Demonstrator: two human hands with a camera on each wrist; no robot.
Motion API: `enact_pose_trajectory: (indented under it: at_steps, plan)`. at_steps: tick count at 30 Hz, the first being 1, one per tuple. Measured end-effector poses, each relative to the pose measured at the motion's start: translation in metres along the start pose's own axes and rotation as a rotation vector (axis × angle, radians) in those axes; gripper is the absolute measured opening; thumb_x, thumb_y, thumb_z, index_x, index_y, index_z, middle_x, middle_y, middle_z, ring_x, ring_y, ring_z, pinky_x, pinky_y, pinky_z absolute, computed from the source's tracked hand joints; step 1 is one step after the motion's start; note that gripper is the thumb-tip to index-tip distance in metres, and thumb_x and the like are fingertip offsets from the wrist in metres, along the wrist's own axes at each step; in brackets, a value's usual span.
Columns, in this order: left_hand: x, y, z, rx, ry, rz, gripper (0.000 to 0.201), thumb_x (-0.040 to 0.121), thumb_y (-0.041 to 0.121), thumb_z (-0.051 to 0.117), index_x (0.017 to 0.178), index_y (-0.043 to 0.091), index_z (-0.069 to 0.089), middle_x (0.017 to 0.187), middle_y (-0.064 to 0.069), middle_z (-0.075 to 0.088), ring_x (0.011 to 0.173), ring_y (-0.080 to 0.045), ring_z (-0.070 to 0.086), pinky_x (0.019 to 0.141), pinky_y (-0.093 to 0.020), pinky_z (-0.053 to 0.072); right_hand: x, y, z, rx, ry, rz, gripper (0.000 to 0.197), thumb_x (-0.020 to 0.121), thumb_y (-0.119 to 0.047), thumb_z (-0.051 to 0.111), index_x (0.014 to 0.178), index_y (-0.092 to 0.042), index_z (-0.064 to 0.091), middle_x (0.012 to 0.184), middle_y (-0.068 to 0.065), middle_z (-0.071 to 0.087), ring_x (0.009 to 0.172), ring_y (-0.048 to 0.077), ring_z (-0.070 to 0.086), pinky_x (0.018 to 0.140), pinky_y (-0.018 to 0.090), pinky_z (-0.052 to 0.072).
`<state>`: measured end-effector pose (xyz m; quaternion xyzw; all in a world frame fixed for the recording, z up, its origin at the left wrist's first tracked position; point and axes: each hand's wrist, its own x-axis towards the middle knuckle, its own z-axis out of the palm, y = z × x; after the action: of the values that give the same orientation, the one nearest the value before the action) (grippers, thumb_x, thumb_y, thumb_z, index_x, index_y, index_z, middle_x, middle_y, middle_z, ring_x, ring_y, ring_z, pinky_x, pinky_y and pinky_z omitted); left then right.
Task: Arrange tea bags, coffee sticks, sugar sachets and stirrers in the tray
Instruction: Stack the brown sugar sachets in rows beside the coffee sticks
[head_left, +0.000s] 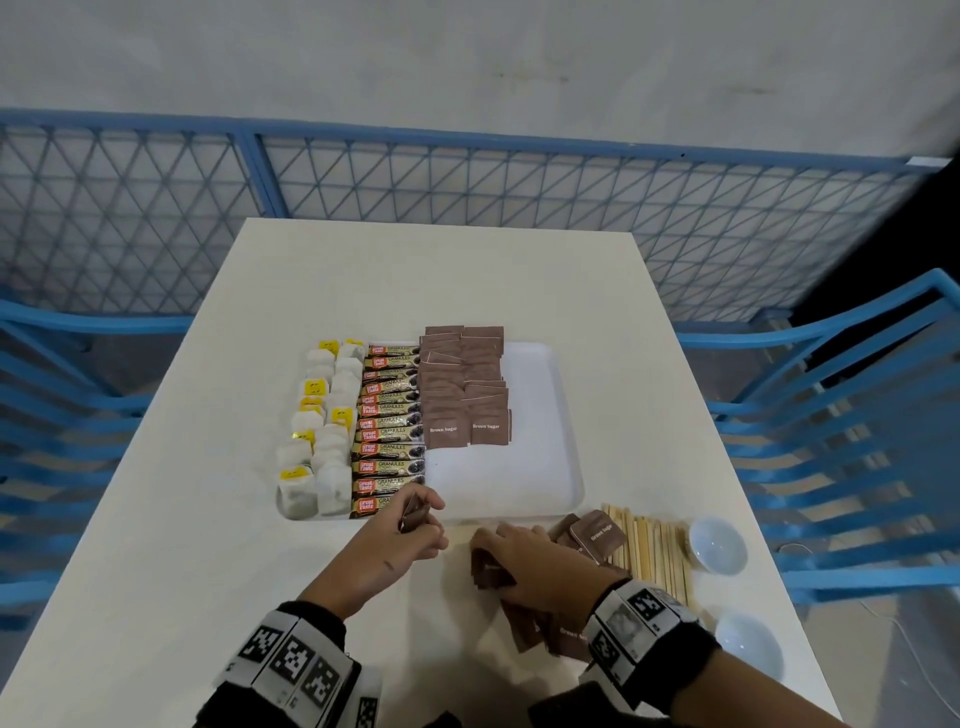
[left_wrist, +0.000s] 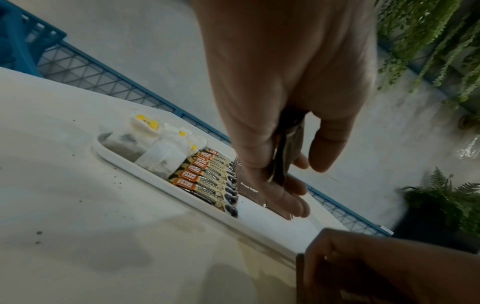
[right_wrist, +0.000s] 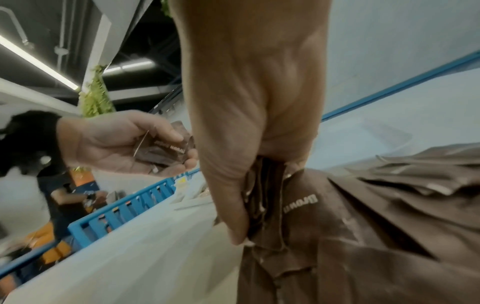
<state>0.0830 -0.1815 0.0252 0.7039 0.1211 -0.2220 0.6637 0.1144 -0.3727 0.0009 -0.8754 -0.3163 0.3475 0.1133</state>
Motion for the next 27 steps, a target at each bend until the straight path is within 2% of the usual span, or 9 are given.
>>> enact_pose_trajectory:
  at_steps: [3,7,9,12,15,18,21,24,27]
  plan:
    - [0.001,-0.002,-0.001,0.012,0.029,0.030,0.017,0.090,0.004,0.057,0.105,0.008,0.052,0.082,-0.007,0.056,0.084,-0.021,0.060,0.084,-0.030,0.053,0.002,0.002,-0.009,0.233,0.094,-0.036,0.045,0.084,-0.014,0.061,0.123,-0.018,0.040,0.118,0.007,0.054,0.106,0.022,0.052,0.094,0.032,0.043]
    - [0.001,-0.004,-0.003,0.045,0.037,0.070,0.039,0.075,0.039,0.073,0.101,0.017,0.054,0.079,-0.001,0.058,0.078,-0.016,0.058,0.089,-0.045,0.050,0.003,-0.002,-0.029,0.603,0.319,-0.077,0.047,0.078,-0.017,0.072,0.116,-0.018,0.044,0.107,-0.003,0.059,0.096,0.013,0.058,0.089,0.026,0.049]
    - [0.003,-0.003,-0.003,0.070,0.014,0.074,0.058,0.059,0.058,0.074,0.101,0.022,0.054,0.080,0.001,0.061,0.080,-0.015,0.060,0.089,-0.045,0.050,0.003,-0.008,-0.041,0.844,0.375,-0.104,0.045,0.078,-0.014,0.074,0.114,-0.017,0.046,0.105,0.000,0.061,0.095,0.012,0.060,0.087,0.027,0.051]
    - [0.006,0.004,0.002,0.063,-0.059,0.071,0.078,0.045,0.068,0.077,0.106,0.025,0.053,0.100,-0.002,0.065,0.094,-0.012,0.063,0.090,-0.035,0.053,0.004,-0.016,-0.052,1.125,0.421,-0.164,0.042,0.079,-0.006,0.071,0.113,-0.012,0.047,0.104,0.008,0.062,0.092,0.013,0.063,0.082,0.028,0.054]
    - [0.005,0.013,0.009,0.026,-0.132,0.078,0.066,0.060,0.041,0.081,0.113,0.017,0.052,0.099,-0.003,0.067,0.086,-0.011,0.064,0.074,-0.023,0.052,0.010,-0.025,-0.054,1.295,0.463,-0.176,0.036,0.082,-0.004,0.067,0.111,-0.015,0.048,0.099,0.002,0.059,0.087,0.009,0.062,0.074,0.022,0.051]
    - [0.005,0.016,0.011,-0.080,-0.121,0.063,0.040,0.081,0.007,0.071,0.114,0.006,0.049,0.088,-0.009,0.066,0.077,-0.019,0.066,0.068,-0.026,0.053,0.014,-0.029,-0.052,1.287,0.491,-0.169,0.033,0.085,-0.010,0.065,0.111,-0.019,0.047,0.097,0.000,0.059,0.086,0.009,0.059,0.074,0.021,0.049]
    - [0.004,0.017,0.007,-0.093,-0.090,0.037,0.028,0.088,-0.003,0.056,0.115,0.002,0.051,0.088,-0.010,0.069,0.073,-0.016,0.067,0.070,-0.026,0.055,0.015,-0.028,-0.052,1.279,0.524,-0.133,0.026,0.092,-0.016,0.057,0.113,-0.021,0.044,0.090,-0.003,0.059,0.078,0.008,0.058,0.072,0.024,0.049]
    - [0.002,0.016,0.001,-0.215,-0.076,0.003,0.029,0.090,-0.011,0.046,0.114,0.005,0.053,0.091,-0.014,0.071,0.074,-0.022,0.069,0.069,-0.027,0.057,0.016,-0.024,-0.051,1.374,0.523,-0.114,0.019,0.097,-0.024,0.046,0.116,-0.021,0.044,0.087,-0.003,0.058,0.080,0.010,0.057,0.087,0.039,0.051]
    - [0.002,0.019,-0.005,-0.385,-0.057,-0.011,0.037,0.087,-0.016,0.041,0.112,0.007,0.055,0.091,-0.019,0.069,0.079,-0.029,0.070,0.069,-0.028,0.058,0.014,-0.027,-0.050,1.497,0.449,-0.144,0.023,0.102,-0.020,0.032,0.119,-0.007,0.039,0.076,-0.002,0.051,0.071,0.009,0.054,0.076,0.029,0.050]
